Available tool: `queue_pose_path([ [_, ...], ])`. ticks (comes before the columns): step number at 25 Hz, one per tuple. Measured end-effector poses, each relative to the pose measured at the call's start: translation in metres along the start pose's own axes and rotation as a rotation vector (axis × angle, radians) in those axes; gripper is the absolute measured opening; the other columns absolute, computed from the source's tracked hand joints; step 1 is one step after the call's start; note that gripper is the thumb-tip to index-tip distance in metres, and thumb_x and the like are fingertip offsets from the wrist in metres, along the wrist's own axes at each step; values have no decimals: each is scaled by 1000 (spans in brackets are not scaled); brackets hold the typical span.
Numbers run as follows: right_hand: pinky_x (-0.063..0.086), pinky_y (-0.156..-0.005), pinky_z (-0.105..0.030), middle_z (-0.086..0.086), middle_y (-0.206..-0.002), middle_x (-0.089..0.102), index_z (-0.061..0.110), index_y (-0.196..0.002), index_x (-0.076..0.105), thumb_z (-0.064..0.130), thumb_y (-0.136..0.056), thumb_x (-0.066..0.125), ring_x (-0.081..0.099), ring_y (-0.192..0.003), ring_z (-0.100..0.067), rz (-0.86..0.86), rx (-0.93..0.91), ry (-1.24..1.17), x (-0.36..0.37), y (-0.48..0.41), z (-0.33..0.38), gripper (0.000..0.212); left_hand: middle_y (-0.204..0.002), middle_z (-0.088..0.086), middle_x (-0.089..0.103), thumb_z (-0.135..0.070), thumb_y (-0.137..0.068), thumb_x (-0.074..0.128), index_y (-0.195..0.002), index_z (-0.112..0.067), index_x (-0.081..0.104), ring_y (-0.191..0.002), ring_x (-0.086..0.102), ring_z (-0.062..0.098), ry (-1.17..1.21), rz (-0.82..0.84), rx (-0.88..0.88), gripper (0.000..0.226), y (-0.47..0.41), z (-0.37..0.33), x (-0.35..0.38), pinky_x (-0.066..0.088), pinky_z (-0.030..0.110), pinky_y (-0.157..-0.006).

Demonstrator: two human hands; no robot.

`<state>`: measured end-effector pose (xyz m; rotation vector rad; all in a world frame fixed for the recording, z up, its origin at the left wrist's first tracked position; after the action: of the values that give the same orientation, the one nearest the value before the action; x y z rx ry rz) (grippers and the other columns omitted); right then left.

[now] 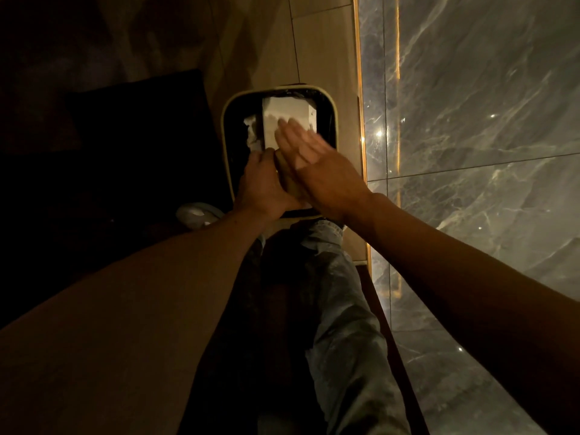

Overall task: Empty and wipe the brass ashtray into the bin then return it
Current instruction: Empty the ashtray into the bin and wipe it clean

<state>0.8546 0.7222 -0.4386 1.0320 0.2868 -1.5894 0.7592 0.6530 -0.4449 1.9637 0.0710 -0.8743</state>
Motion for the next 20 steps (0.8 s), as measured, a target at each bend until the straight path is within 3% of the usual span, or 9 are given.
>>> queue_pose_path([
  [2,20,-121,-44,-23,-157,27,-2,-149,23,27,-98,27,22,-148,-34,-87,14,15,-4,-3,2,58,-128,8,51,-48,-46,91,-125,-14,52,-117,54,25,11,-17,13,94,-2,-1,-3,49,35,-93],
  [6,20,-122,-47,-21,-157,26,1,-150,23,27,-104,33,20,-148,-33,63,-118,26,3,6,-3,54,-134,9,49,-48,-49,91,-131,-14,49,-122,51,27,-6,-1,48,98,-3,-1,-6,46,36,-98],
  [8,16,-122,-40,-21,-157,28,0,-149,25,25,-103,30,21,-148,-30,-154,-57,4,-21,-4,3,53,-133,8,50,-54,-46,89,-129,-15,49,-121,51,25,-44,-14,65,100,-5,1,-8,47,36,-96],
  [10,21,-122,-43,-22,-157,27,-1,-149,24,24,-103,32,22,-148,-31,-207,-16,19,-22,-7,1,52,-133,9,50,-51,-47,90,-127,-13,50,-122,50,26,-47,-9,66,98,-8,-1,-11,47,37,-95],
  [12,28,-119,-47,-21,-159,20,2,-151,19,27,-104,35,16,-150,-33,59,-74,85,1,2,-7,56,-138,10,46,-47,-49,91,-132,-12,47,-126,48,27,-59,7,42,101,-7,-4,-14,45,39,-101],
  [14,23,-121,-47,-19,-161,15,4,-152,15,27,-104,34,12,-151,-31,148,-83,61,4,4,-13,57,-142,10,43,-47,-50,91,-135,-13,45,-130,46,27,-77,17,35,103,-4,-3,-12,44,40,-105],
  [17,19,-122,-42,-22,-158,25,-1,-149,23,25,-104,29,20,-148,-32,-181,5,-8,-27,-6,-4,52,-134,10,48,-46,-47,92,-124,-13,51,-120,52,25,-37,-5,70,93,-3,-1,-12,47,33,-96],
  [18,20,-122,-43,-22,-158,24,-1,-149,23,25,-104,30,20,-148,-33,-192,-11,2,-25,-6,-7,53,-132,9,48,-46,-48,91,-124,-12,51,-119,52,25,-34,-7,75,92,-4,-3,-13,45,31,-94],
  [20,26,-120,-49,-19,-161,14,4,-152,16,30,-104,31,16,-149,-34,89,-63,39,-3,5,-15,57,-135,9,46,-47,-50,90,-129,-12,48,-123,49,25,-67,15,67,96,-3,-6,-12,43,33,-97],
])
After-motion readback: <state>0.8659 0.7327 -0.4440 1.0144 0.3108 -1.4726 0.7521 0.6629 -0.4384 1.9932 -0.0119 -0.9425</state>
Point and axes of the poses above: each hand's wrist, its own y-axis away from the middle knuckle, its own x-axis out of the palm, z = x × y, the point moved 4 cm from there along -y, towards the middle knuckle
